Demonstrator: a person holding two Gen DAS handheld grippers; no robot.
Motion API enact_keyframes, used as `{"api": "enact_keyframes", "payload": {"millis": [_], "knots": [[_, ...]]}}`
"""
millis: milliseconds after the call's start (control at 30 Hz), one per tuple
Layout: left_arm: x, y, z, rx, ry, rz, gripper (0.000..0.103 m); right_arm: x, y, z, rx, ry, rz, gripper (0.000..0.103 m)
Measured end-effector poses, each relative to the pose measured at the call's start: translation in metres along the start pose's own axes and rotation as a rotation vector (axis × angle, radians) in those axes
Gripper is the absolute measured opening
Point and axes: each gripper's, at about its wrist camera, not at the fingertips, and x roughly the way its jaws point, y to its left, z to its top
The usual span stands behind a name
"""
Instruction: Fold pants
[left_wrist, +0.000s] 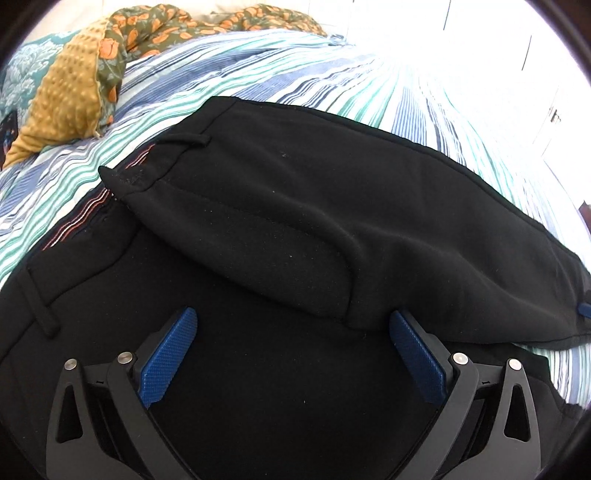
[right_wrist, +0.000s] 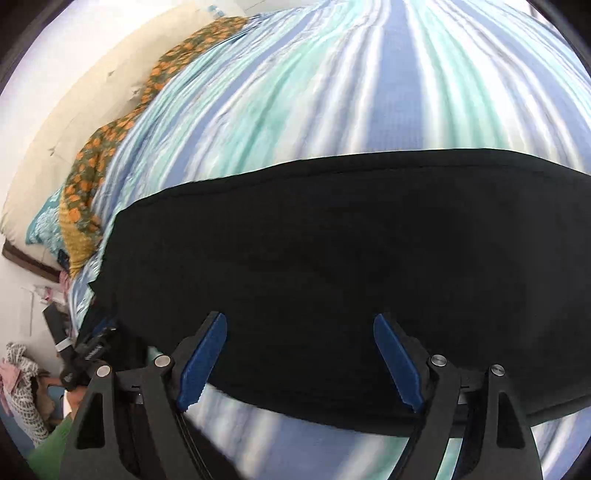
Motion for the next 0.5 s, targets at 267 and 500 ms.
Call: {"api": "enact_keyframes", "payload": {"millis": [267,500], "knots": [[0.007,-0.007,0.001,0.012,-0.014,0.017,0.103,-0.17,-0.254,-0.016,0.364,-0.194,-0.479,0.078],[0.01,-0.006,0.002,0.02,-0.014,0.031,0.103,-0.196,-0.284,0.02,0.389,-0.243,-0.39,0.078]]}}
